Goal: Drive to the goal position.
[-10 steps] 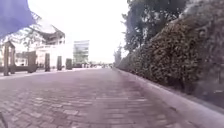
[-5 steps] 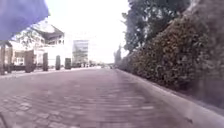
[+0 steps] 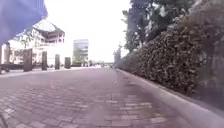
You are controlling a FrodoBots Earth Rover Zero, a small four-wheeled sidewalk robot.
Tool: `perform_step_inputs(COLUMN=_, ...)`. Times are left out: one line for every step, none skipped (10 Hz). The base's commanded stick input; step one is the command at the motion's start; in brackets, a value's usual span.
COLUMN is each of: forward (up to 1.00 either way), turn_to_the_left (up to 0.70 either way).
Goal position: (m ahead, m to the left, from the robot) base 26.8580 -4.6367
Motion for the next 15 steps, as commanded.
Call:
perform_step_inputs(forward=0.70, turn_to_the_left=0.00)
perform_step_inputs(forward=0.70, turn_to_the_left=0.00)
perform_step_inputs(forward=0.70, turn_to_the_left=0.00)
perform_step_inputs(forward=0.70, turn_to_the_left=0.00)
perform_step_inputs(forward=0.70, turn_to_the_left=0.03)
perform_step_inputs(forward=0.70, turn_to_the_left=0.13)
perform_step_inputs(forward=0.70, turn_to_the_left=0.14)
perform_step_inputs(forward=0.70, turn_to_the_left=0.14)
perform_step_inputs(forward=0.70, turn_to_the_left=0.14)
perform_step_inputs(forward=0.70, turn_to_the_left=0.14)
perform_step_inputs(forward=0.70, turn_to_the_left=0.14)
perform_step_inputs(forward=0.70, turn_to_the_left=0.14)
perform_step_inputs(forward=0.70, turn_to_the_left=0.14)
perform_step_inputs(forward=0.70, turn_to_the_left=0.14)
perform_step_inputs(forward=0.70, turn_to_the_left=0.14)
